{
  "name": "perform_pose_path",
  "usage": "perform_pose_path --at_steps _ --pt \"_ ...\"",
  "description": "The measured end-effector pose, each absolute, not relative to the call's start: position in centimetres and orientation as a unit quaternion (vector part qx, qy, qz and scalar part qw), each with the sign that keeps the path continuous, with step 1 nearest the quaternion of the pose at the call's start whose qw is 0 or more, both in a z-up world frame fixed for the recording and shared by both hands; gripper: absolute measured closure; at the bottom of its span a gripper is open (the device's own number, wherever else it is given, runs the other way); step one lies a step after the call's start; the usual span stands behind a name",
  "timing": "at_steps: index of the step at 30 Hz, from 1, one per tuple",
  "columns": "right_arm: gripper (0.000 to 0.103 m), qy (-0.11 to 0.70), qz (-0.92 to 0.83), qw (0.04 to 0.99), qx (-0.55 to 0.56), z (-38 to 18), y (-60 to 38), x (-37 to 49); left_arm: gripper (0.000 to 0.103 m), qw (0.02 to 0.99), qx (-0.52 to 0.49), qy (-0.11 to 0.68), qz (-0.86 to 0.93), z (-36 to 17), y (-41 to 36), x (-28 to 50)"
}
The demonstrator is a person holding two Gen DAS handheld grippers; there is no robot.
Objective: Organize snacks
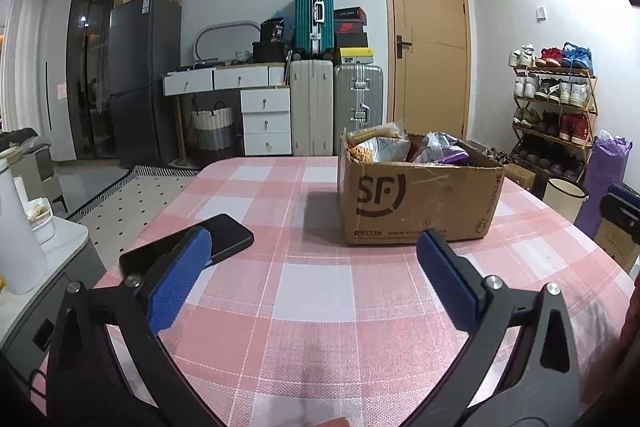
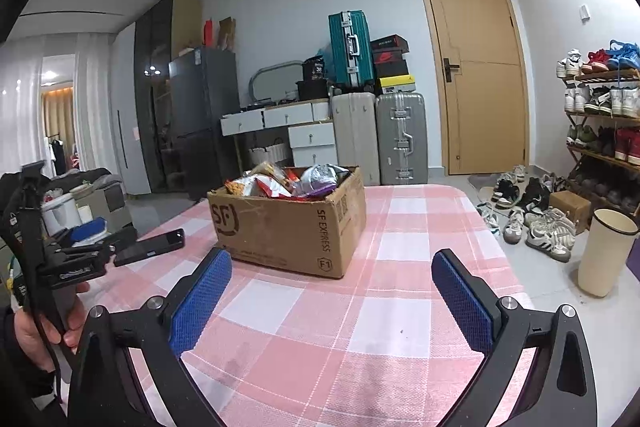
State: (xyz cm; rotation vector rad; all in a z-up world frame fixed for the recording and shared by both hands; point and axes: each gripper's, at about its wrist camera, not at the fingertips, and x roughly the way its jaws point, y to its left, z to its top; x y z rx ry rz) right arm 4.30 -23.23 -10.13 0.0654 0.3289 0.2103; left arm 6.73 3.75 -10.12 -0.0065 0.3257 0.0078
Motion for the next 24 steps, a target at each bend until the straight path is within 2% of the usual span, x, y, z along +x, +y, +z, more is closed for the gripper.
perform_pose_path --at_steps 24 --pt "0.001 0.158 0.110 0.981 0.011 -10.31 -22.37 4.23 0.000 0.987 -0.007 0.158 0.008 -9.93 4.03 6.35"
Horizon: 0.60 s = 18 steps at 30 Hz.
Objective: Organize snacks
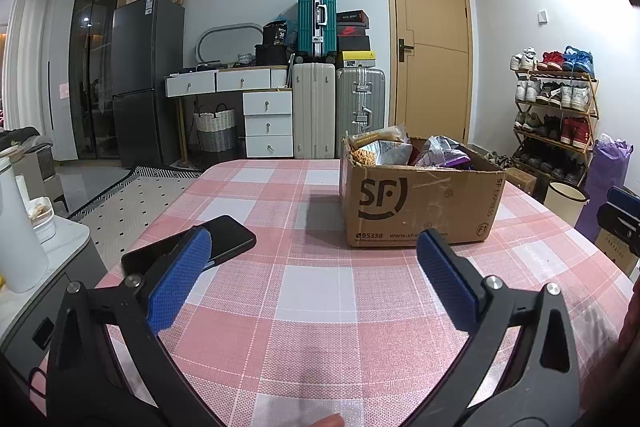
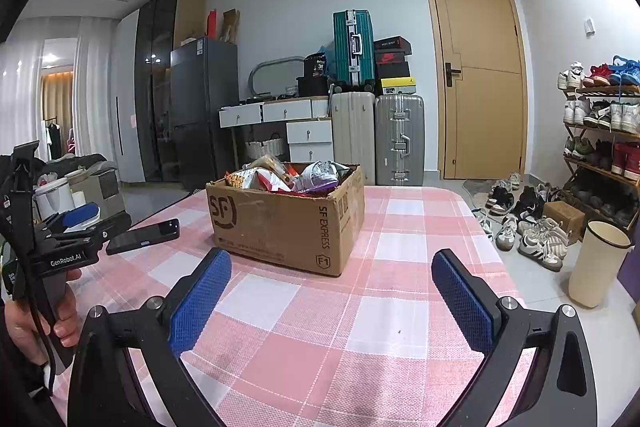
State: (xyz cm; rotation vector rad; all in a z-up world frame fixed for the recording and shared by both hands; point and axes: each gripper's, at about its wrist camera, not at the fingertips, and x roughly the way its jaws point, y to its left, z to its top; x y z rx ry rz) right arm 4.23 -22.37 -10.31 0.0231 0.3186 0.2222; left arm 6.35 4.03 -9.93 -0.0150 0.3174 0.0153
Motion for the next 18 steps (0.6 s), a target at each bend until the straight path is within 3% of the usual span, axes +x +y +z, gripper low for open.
perform_pose_path --at_steps 18 --pt "0.001 0.158 0.112 0.981 0.011 -10.30 -22.34 4.22 0.000 0.987 -0.007 0.158 0.008 -10.03 4.08 6.36"
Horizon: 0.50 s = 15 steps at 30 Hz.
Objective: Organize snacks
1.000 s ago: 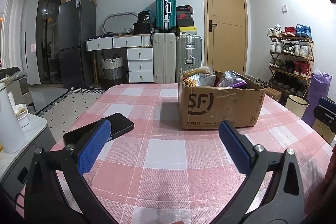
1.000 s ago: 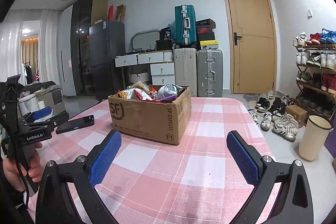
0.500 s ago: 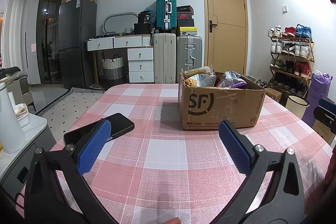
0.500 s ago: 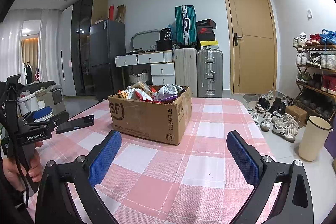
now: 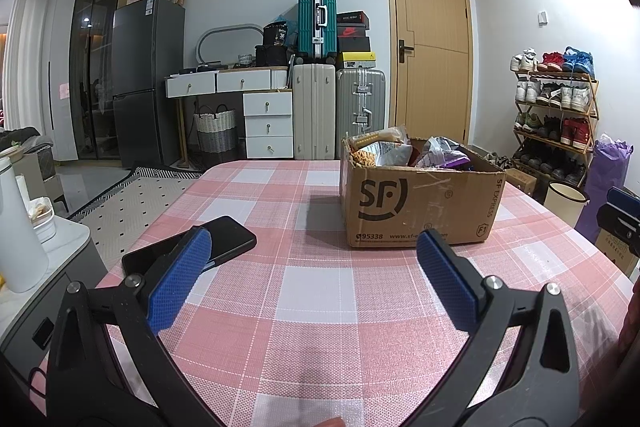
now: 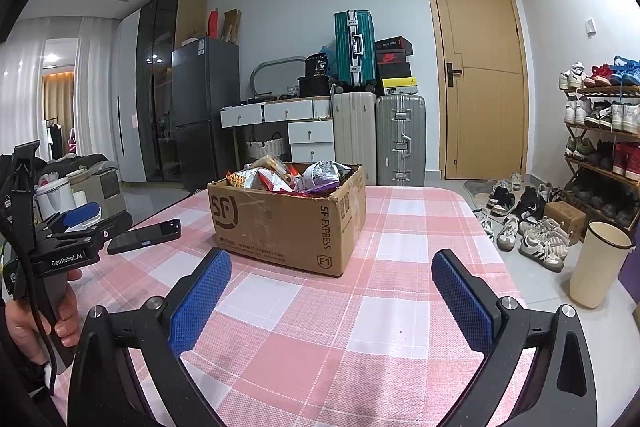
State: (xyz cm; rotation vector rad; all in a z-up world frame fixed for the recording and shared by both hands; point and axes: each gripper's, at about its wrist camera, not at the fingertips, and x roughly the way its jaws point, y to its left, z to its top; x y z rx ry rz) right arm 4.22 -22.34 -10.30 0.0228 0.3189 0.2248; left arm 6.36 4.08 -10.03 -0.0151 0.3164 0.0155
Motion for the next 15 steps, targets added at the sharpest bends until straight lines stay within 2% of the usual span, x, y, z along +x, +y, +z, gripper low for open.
perform_pose_path --at_steps 15 --pt "0.001 0.158 0.111 0.981 0.011 -10.35 -22.33 4.21 0.000 0.988 -0.008 0.157 0.008 -10.07 4.09 6.35"
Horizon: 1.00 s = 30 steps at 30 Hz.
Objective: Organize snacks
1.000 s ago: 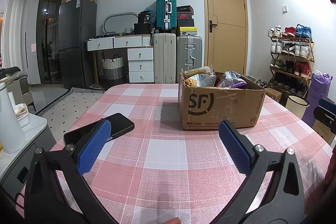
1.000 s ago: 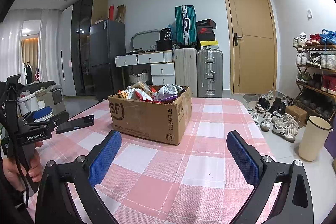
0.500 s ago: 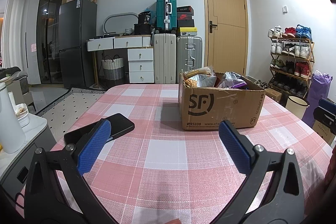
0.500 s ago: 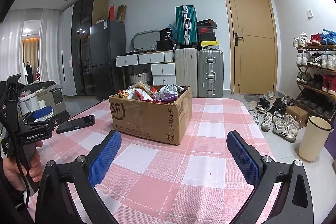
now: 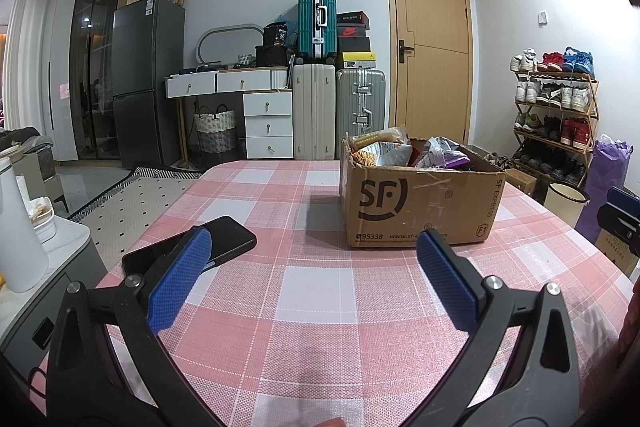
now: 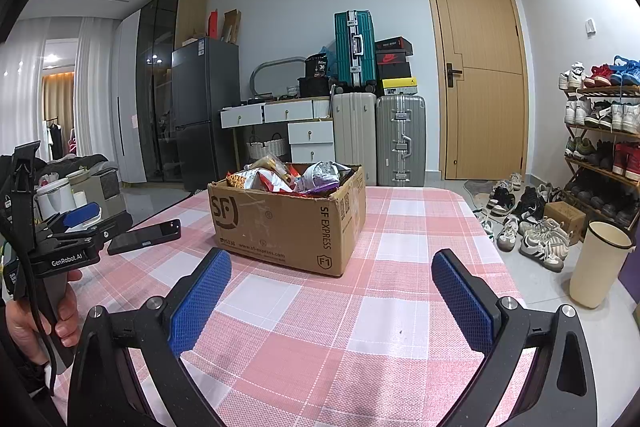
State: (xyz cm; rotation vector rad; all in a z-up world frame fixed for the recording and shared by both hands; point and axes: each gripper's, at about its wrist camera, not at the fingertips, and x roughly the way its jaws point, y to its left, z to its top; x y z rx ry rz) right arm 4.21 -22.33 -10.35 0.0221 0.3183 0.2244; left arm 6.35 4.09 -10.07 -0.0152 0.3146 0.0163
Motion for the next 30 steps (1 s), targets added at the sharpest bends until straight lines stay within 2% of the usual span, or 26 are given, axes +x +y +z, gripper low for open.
perform_pose_path --at_steps 30 --pt "0.001 0.157 0.112 0.981 0.012 -10.42 -22.35 4.25 0.000 0.988 -0.011 0.155 0.020 -10.14 4.41 6.27"
